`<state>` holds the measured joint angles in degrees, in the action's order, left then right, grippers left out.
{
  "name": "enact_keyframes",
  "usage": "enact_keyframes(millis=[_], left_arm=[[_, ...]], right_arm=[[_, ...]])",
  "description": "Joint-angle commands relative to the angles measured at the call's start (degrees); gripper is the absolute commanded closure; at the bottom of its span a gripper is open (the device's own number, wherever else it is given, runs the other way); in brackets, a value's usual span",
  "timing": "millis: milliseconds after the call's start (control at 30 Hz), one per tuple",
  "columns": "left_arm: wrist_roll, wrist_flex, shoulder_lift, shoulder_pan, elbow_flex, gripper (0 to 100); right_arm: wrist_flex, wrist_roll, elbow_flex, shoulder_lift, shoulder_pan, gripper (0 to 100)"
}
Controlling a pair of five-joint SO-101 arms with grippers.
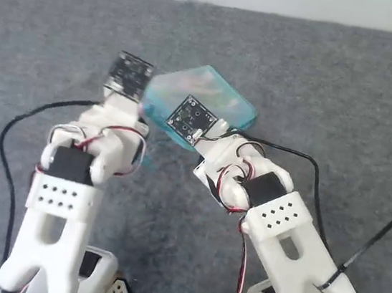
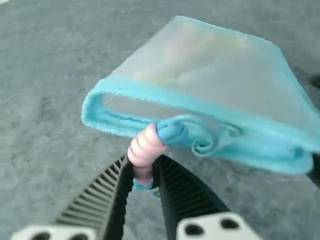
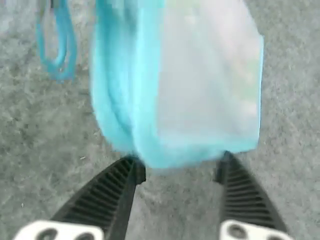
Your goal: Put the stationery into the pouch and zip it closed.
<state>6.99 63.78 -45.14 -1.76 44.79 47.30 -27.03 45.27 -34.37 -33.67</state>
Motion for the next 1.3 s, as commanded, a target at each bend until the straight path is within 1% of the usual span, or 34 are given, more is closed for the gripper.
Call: enact_keyframes(millis=[0,100,233,433,467,533,667,800,967,1067,1200,1267], left_arm=[[0.70,2.81,-4.04,-4.75,-4.09,99],[0.70,5.27,-4.13,-5.89,-5.85,99],[0.62,5.98,-4.13,-5.89,-6.55,99],[0.62,6.15,-4.48,-5.89,-6.46,99],[0.62,6.15,-4.48,-5.89,-6.46,99],[0.62,6.15,-4.48,-5.89,-6.46,99],[0.62,6.15,-4.48,-5.89,-6.29,99],[0.62,6.15,-4.31,-5.89,-6.29,99],[0.62,5.80,-4.13,-5.45,-6.20,99],[0.70,4.66,-4.04,-2.64,-6.11,99],[0.79,-0.79,-3.96,4.66,-2.68,99],[1.76,-3.69,-3.96,7.12,-0.40,99]], right_arm=[[-2.77,0.79,-1.05,-2.42,-0.84,73.0],[-4.18,0.70,-0.88,-2.42,-1.80,72.9],[-4.62,0.35,-0.79,-1.80,-5.14,73.1],[-9.36,0.62,-1.05,-1.71,-4.00,73.4],[-10.33,0.62,-1.05,-1.71,-3.74,74.5],[-11.74,0.70,-1.05,-1.63,-3.56,80.9],[-14.37,0.70,-0.79,-1.63,-3.56,99.6],[-13.41,0.53,-0.79,-1.63,-3.03,99.0],[-9.80,0.62,-1.32,-2.51,3.56,99.1],[-6.64,0.18,-1.58,-3.91,6.46,99.2],[-1.71,-3.08,-0.62,-10.07,6.37,99.2],[0.75,-5.10,0.79,-14.64,6.37,99.2]])
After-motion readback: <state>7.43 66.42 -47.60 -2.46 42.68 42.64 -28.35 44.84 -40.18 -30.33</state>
